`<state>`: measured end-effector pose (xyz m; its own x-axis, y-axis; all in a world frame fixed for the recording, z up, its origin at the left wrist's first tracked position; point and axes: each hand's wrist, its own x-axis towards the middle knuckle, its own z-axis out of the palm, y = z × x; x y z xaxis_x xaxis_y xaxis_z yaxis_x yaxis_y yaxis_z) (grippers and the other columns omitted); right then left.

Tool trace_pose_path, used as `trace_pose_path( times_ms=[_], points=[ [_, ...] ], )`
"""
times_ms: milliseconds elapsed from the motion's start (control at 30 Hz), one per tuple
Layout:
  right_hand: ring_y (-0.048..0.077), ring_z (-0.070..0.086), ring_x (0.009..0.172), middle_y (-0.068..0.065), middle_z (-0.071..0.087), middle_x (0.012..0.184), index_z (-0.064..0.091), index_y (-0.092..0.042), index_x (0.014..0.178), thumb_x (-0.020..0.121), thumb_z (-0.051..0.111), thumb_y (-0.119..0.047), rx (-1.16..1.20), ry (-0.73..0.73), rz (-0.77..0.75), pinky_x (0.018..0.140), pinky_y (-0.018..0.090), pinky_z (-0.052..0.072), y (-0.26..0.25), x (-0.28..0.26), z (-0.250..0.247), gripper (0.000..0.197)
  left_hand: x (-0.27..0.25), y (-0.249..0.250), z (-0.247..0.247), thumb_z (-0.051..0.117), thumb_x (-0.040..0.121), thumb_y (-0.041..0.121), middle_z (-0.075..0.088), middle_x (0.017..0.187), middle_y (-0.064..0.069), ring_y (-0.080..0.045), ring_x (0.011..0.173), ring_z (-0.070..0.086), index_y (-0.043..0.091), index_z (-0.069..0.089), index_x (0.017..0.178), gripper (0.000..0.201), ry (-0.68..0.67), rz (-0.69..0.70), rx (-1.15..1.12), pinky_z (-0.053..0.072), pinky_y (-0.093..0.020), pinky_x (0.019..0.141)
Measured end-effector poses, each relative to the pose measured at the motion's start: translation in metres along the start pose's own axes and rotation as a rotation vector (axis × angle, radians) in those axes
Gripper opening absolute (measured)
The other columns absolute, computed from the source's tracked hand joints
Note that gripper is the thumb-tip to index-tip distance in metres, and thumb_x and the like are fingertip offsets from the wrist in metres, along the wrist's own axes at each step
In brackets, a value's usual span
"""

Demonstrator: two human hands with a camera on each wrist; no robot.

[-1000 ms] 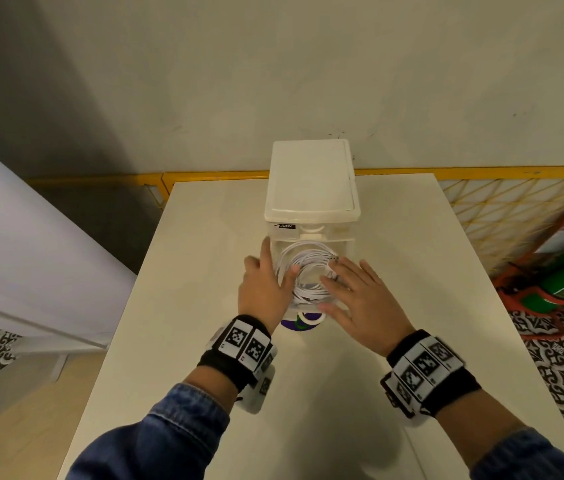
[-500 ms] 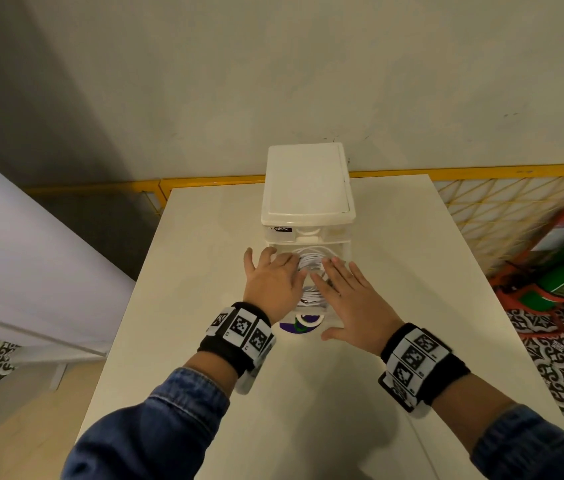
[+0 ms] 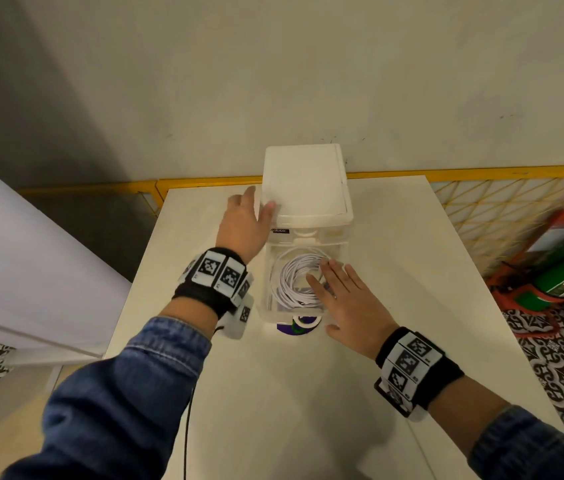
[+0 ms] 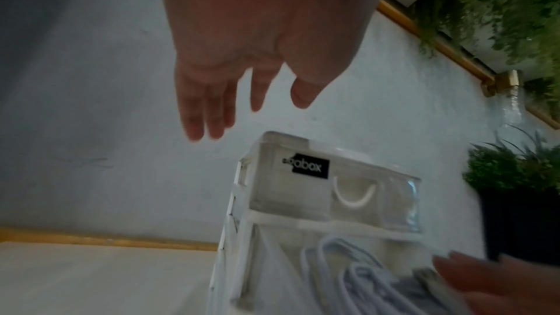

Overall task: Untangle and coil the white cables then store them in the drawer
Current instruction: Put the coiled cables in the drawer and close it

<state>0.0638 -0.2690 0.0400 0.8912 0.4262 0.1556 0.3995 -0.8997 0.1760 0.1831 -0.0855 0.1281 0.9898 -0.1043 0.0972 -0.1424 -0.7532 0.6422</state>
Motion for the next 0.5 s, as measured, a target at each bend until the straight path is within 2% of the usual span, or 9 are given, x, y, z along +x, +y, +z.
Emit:
trace_pose_path(
  times_ms=[67,100,200,267,433,500],
  points=[
    [0.037,0.045,0.127,0.025,0.049,0.135,0.031,-0.015,0.141,0.055,0.079,-0.037,0.027,0.035,-0.003,0.110,0.044,0.022,-0.003,-0.004,0.000,0.100,0.007,0.001,0.000,0.037,0.098,0.044,0.039,0.145,-0.021,-0.034,0.130,0.043,0.011,0.022,0.148,0.062,-0.181,-0.083,0.006,0.034,-0.036,0.103],
    [0.038,0.044,0.128,0.025,0.048,0.136,0.031,-0.018,0.141,0.058,0.078,-0.033,0.034,0.052,-0.003,0.107,0.044,0.020,-0.004,-0.006,0.000,0.096,0.008,0.000,0.001,0.037,0.098,0.044,0.042,0.144,-0.020,-0.034,0.130,0.043,0.010,0.021,0.148,0.063,-0.224,-0.088,-0.009,0.035,-0.035,0.103],
    [0.039,0.045,0.127,0.023,0.050,0.134,0.036,-0.025,0.138,0.066,0.076,-0.031,0.033,0.080,-0.019,0.105,0.045,0.022,-0.007,-0.009,0.001,0.082,0.006,-0.001,0.005,0.039,0.098,0.041,0.043,0.145,-0.019,-0.032,0.132,0.042,0.011,0.018,0.150,0.063,-0.237,-0.114,-0.071,0.033,-0.033,0.105],
    [0.039,0.047,0.126,0.023,0.052,0.133,0.040,-0.026,0.136,0.066,0.077,-0.033,0.024,0.092,-0.035,0.105,0.045,0.022,-0.004,-0.007,0.002,0.079,0.007,0.000,0.005,0.039,0.098,0.040,0.043,0.144,-0.019,-0.032,0.131,0.043,0.010,0.017,0.150,0.063,-0.235,-0.106,-0.071,0.034,-0.033,0.104],
    [0.035,0.047,0.127,0.019,0.054,0.132,0.047,-0.025,0.132,0.063,0.079,-0.036,0.019,0.081,-0.022,0.107,0.045,0.021,0.009,0.013,0.008,0.077,0.009,-0.003,0.005,0.039,0.098,0.041,0.054,0.131,-0.021,-0.036,0.112,0.056,0.010,0.019,0.148,0.063,-0.249,-0.071,-0.054,0.047,-0.044,0.094],
    [0.030,0.051,0.124,0.015,0.059,0.128,0.051,-0.025,0.129,0.061,0.080,-0.038,0.022,0.087,-0.004,0.109,0.046,0.028,0.012,0.019,0.008,0.076,0.009,-0.003,0.005,0.039,0.098,0.041,0.056,0.127,-0.022,-0.036,0.106,0.058,0.009,0.021,0.146,0.061,-0.247,-0.060,-0.040,0.049,-0.044,0.091]
  ],
)
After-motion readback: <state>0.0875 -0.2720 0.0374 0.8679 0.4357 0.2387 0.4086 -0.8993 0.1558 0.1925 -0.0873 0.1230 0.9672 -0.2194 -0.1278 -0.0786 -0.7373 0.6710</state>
